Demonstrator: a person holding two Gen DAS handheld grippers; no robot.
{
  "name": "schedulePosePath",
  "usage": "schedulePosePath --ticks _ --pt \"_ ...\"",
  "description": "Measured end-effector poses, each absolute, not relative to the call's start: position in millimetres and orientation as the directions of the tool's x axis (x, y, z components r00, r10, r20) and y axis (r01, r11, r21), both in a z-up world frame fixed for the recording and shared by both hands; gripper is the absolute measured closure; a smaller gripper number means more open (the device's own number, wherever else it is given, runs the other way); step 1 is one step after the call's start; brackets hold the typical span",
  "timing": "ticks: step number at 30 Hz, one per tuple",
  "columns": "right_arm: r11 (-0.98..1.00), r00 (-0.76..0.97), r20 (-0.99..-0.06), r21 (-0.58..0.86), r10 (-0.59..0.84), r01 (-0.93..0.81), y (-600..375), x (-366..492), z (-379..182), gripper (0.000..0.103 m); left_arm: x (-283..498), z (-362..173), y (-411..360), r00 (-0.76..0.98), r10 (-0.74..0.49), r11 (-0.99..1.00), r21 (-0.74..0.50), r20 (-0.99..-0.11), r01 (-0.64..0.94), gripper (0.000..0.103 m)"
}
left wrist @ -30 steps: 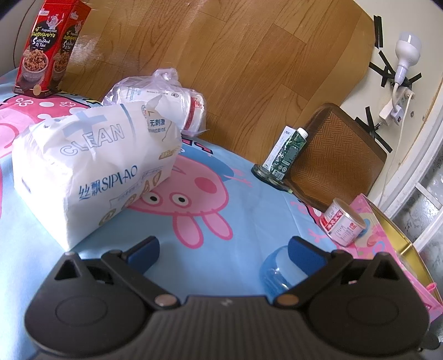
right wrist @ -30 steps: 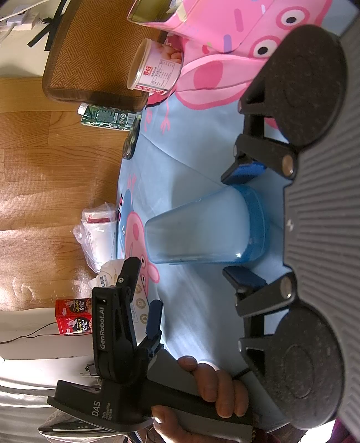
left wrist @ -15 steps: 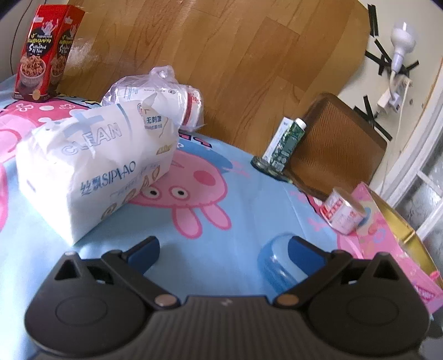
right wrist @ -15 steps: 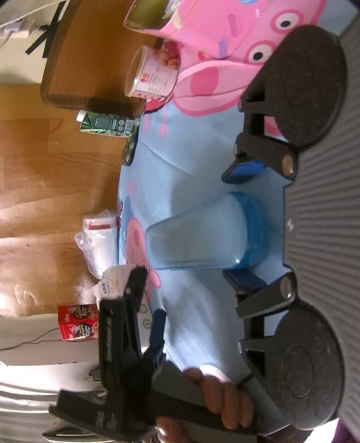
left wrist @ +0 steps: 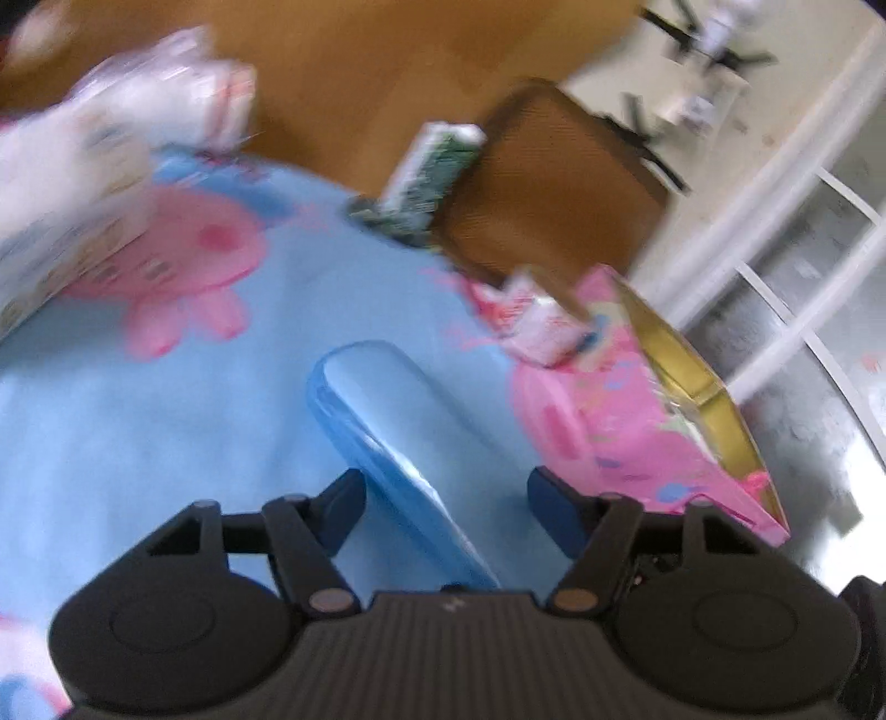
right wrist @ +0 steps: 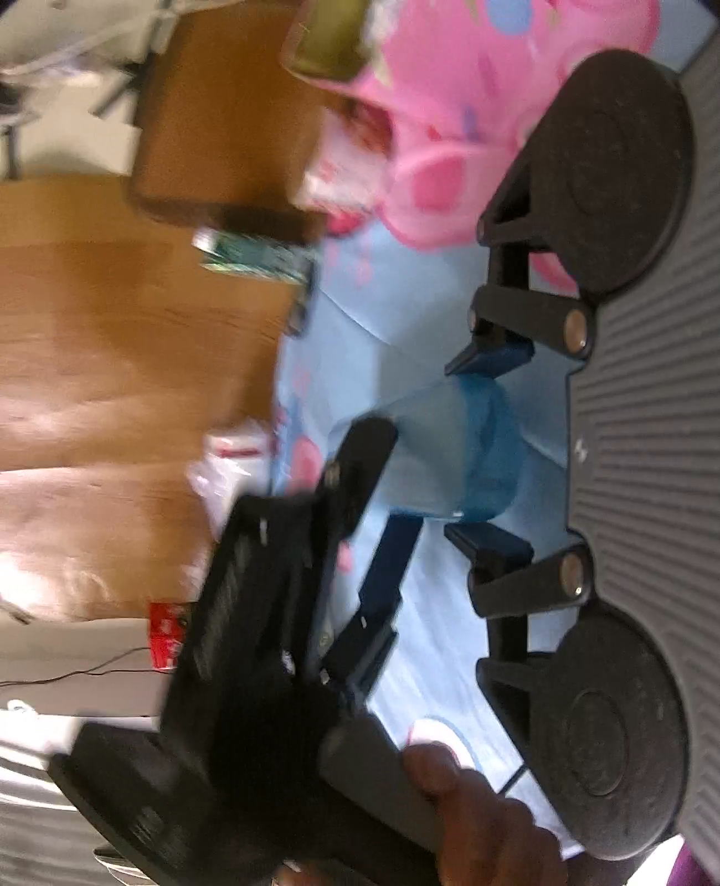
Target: Organize soft objects
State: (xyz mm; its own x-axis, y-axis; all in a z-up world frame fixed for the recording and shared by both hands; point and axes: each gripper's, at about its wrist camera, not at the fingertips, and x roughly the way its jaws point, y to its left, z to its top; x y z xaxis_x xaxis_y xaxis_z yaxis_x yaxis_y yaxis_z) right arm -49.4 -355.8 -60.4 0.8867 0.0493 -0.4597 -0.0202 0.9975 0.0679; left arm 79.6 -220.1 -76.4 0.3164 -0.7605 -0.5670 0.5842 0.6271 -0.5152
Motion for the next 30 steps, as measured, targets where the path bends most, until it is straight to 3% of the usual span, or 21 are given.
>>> schedulePosePath --ticks 8,14,17,19,22,30 --pt "0.962 0.921 -0.301 0.041 -0.246 0.27 -429 -90 -23 0.048 47 -19 -341 0.233 -0.845 0.441 -0.382 -0.481 0.812 0.04" --pt "0.881 0.843 -0.316 0.043 -0.435 0.471 -495 -102 -22 0.048 16 -10 -437 0.146 -0.865 0.319 -0.3 -0.481 0.899 0.039" --pt "0.79 0.736 -0.33 -0.056 -0.592 0.61 -518 -95 -33 0.047 9 -11 -466 0.2 -0.845 0.351 -0.234 -0.495 0.906 0.034" --pt "0.711 0.654 -0.321 -0.097 -0.685 0.697 -530 -96 -41 0.038 11 -14 -472 0.224 -0.835 0.379 -0.23 -0.503 0.896 0.034" --pt "0.723 0.691 -0.306 0.014 -0.654 0.691 -535 -114 -41 0.037 19 -18 -456 0.237 -0.829 0.405 -0.252 -0.507 0.879 0.027" --pt "0.746 0.734 -0.263 0.072 -0.627 0.663 -501 -121 -39 0.037 29 -21 -406 0.389 -0.745 0.554 -0.179 -0.542 0.813 0.025"
